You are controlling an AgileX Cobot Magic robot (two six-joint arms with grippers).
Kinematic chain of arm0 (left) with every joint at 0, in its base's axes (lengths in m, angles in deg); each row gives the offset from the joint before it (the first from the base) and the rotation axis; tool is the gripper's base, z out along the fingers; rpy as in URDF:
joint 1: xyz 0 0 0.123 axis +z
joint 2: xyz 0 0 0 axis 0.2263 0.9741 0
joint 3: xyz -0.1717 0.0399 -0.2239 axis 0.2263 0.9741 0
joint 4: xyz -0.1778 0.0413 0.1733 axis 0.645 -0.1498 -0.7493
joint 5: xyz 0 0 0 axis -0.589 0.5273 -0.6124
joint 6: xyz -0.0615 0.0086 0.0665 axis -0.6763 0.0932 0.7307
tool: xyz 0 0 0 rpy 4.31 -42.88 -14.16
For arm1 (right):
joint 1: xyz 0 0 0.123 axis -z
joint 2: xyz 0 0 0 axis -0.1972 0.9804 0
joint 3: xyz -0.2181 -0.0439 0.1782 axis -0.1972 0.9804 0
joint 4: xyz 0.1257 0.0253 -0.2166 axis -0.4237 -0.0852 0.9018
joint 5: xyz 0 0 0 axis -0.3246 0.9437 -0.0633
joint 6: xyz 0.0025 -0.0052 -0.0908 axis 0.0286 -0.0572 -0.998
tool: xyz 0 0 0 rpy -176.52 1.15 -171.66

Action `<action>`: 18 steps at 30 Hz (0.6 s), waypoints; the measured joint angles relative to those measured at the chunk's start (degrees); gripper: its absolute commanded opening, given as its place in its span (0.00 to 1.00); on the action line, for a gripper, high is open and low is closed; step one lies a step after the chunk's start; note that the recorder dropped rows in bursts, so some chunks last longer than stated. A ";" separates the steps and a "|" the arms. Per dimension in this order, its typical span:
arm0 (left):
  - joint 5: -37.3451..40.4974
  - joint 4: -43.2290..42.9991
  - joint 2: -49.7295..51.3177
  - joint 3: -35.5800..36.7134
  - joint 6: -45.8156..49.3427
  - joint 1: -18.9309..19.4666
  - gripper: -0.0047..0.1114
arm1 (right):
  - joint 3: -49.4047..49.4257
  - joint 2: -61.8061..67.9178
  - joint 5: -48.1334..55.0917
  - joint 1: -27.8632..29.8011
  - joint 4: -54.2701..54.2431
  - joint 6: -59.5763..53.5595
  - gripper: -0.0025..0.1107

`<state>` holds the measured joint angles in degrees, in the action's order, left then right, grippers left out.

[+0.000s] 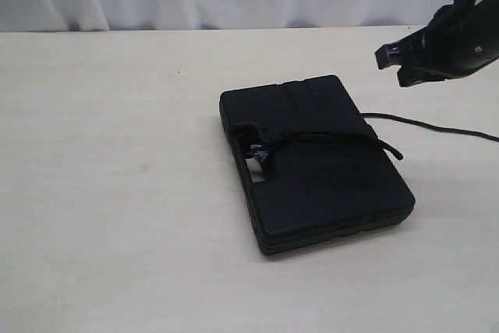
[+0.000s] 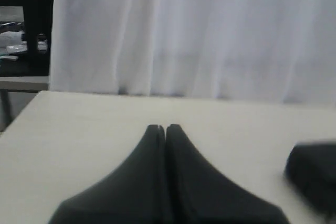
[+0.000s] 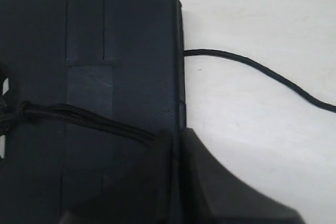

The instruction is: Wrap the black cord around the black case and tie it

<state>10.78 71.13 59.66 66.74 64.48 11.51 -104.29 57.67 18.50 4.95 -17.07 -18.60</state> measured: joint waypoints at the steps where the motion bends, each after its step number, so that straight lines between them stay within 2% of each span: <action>1: -3.14 3.98 0.00 0.00 -0.73 0.00 0.04 | 0.00 0.00 0.00 0.00 -1.41 -1.06 0.06; 4: -12.47 14.08 0.00 0.00 -2.38 0.00 0.04 | 0.00 0.00 0.00 0.00 -4.66 -3.60 0.06; 6: -17.95 17.40 0.00 0.00 -3.24 0.00 0.04 | 0.00 0.00 0.23 0.00 -5.49 -4.25 0.06; 11: -29.93 19.18 0.00 0.00 -11.81 0.00 0.04 | 0.00 0.00 0.74 0.00 -6.87 -5.29 0.06; 14: -31.09 12.86 0.00 -1.80 -16.87 0.00 0.04 | 0.00 0.00 1.08 0.00 -7.32 -5.52 0.06; 17: -28.06 -1.81 1.78 -7.50 -27.40 0.00 0.04 | 0.00 0.00 1.31 0.00 -8.42 -6.10 0.06; 18: -27.55 -9.62 3.56 -9.52 -32.28 0.00 0.04 | 0.00 0.00 1.31 0.00 -8.99 -6.40 0.06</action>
<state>-16.76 61.51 63.22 57.22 32.20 11.51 -104.29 57.67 19.82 4.95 -26.06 -25.00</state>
